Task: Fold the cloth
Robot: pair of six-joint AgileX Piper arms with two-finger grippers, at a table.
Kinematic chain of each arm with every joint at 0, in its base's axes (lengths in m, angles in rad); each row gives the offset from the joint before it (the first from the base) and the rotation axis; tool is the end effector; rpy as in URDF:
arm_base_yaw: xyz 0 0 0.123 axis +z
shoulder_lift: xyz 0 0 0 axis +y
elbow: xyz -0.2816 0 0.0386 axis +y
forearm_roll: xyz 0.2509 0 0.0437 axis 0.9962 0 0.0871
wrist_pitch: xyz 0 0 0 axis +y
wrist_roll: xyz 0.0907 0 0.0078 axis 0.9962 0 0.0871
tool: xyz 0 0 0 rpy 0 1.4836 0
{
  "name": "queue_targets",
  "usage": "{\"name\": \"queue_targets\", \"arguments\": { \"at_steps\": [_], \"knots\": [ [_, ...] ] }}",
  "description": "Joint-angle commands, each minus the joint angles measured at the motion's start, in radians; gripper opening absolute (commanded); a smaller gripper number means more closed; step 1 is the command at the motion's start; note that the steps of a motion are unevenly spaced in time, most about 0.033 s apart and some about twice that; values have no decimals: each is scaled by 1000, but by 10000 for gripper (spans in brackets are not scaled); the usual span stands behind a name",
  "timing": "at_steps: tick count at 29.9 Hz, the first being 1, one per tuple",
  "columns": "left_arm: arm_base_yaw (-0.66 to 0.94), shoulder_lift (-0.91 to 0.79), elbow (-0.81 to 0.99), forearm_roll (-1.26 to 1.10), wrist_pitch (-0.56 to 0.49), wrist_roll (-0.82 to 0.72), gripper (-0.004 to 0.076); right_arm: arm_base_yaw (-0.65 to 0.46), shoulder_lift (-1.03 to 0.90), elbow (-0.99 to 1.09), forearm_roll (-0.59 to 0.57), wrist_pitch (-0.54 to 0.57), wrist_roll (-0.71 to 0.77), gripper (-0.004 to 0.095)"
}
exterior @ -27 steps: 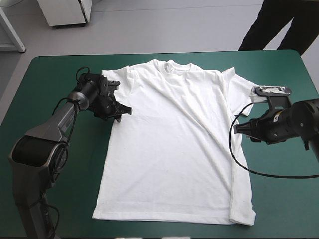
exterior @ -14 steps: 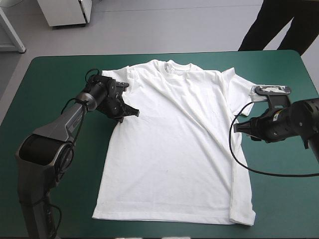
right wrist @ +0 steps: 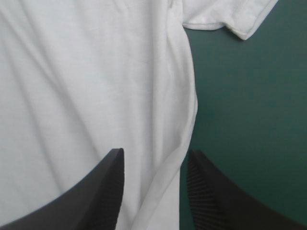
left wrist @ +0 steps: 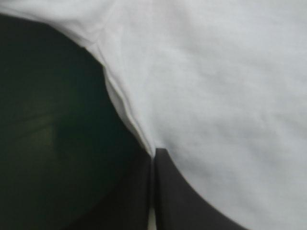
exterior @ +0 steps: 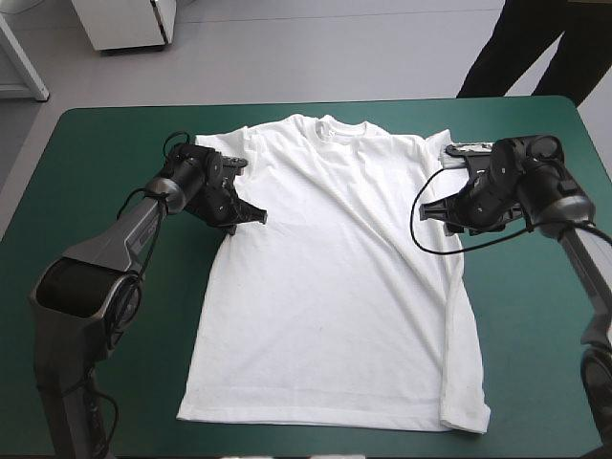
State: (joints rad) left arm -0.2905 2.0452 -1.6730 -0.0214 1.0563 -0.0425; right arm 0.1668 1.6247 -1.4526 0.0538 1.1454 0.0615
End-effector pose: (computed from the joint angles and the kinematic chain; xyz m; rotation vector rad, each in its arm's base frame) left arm 0.4145 -0.1257 0.2167 0.3487 2.8965 -0.0843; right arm 0.3332 0.0606 0.3165 -0.1284 2.8036 0.1286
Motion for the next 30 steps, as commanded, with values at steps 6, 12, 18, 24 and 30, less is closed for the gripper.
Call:
{"name": "queue_targets", "arguments": {
  "at_steps": [6, 12, 18, 24, 30],
  "knots": [
    [-2, -36, -20, -7, -11, -3, -22, -68, 135, -48, 54, -66, -30, 405],
    [-2, -36, -20, -7, -25, 0, -22, -71, 180, -48, 56, -132, -51, 405],
    [-2, -36, -20, -11, -25, 0, -22, -71, 232, -48, 56, -127, -51, 405],
    [-1, -36, -20, -11, -27, 0, -22, -71, 272, -48, 60, -109, -42, 331],
    [-1, -44, -20, -8, -21, 0, -22, -71, 275, -61, 54, -100, -41, -8]
  ]
}}
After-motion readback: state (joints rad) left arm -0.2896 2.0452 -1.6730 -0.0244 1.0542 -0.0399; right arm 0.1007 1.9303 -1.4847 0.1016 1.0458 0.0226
